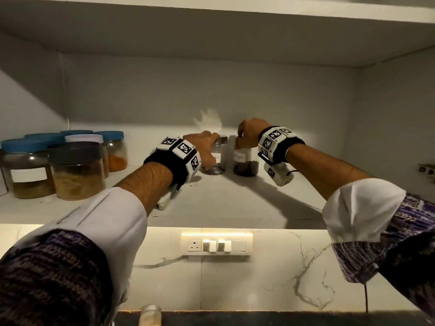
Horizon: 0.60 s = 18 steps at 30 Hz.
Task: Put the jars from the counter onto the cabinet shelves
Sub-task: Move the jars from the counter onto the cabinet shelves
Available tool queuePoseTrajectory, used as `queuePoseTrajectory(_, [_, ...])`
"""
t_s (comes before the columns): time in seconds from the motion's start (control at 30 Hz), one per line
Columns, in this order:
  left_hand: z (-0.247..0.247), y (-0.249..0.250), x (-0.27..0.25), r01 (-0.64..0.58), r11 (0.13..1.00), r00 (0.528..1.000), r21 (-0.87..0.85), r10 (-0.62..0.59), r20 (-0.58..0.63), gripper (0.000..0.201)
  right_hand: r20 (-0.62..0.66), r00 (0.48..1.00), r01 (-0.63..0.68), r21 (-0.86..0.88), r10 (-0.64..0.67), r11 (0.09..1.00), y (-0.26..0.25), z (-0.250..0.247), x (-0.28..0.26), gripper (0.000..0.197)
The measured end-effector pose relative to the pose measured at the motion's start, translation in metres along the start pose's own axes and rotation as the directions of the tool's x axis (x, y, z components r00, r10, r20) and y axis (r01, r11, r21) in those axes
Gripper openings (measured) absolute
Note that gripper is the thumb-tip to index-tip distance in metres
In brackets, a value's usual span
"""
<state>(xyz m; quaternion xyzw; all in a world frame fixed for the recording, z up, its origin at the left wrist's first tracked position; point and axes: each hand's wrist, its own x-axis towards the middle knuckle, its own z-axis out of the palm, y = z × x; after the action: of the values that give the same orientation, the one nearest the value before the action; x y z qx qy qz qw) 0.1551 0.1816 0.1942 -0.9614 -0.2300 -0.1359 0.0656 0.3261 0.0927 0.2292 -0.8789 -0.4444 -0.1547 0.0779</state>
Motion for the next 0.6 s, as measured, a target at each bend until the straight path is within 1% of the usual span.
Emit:
queuePoseTrajectory(0.1, [0.002,-0.001,0.000,0.011,1.000,1.000,-0.005,-0.011,0.012,0.086,0.046,0.996,0.074,0.083,-0.078,0.994,-0.005,-0.003,0.000,0.044])
queuePoseTrajectory(0.17, [0.003,-0.001,0.001,0.010,1.000,1.000,-0.001,-0.010,0.012,0.087,0.086,0.991,0.091,0.131,-0.102,0.987,-0.003,-0.003,0.000,0.046])
queuePoseTrajectory(0.23, [0.004,0.000,0.001,0.007,1.000,1.000,0.007,-0.007,0.007,0.088,0.099,0.989,0.090,0.151,-0.106,0.984,0.001,-0.002,-0.001,0.048])
queuePoseTrajectory(0.37, [0.006,0.002,0.004,0.007,1.000,1.000,0.019,-0.006,-0.016,0.087,0.055,0.993,0.097,0.136,-0.105,0.986,0.004,0.004,-0.003,0.049])
queuePoseTrajectory(0.47, [0.005,0.005,0.006,0.014,0.999,1.000,0.034,-0.014,-0.006,0.088,0.054,0.994,0.083,0.139,-0.091,0.987,0.002,0.005,-0.013,0.065])
queuePoseTrajectory(0.53, [0.003,0.006,0.005,0.034,0.999,0.999,0.034,-0.035,0.024,0.096,0.029,0.996,0.073,0.159,-0.079,0.985,0.001,0.005,-0.022,0.076])
queuePoseTrajectory(0.6, [0.001,0.005,-0.001,0.051,0.999,0.998,0.006,-0.051,0.040,0.108,-0.021,0.995,0.095,0.169,-0.093,0.981,-0.001,0.001,-0.037,0.076])
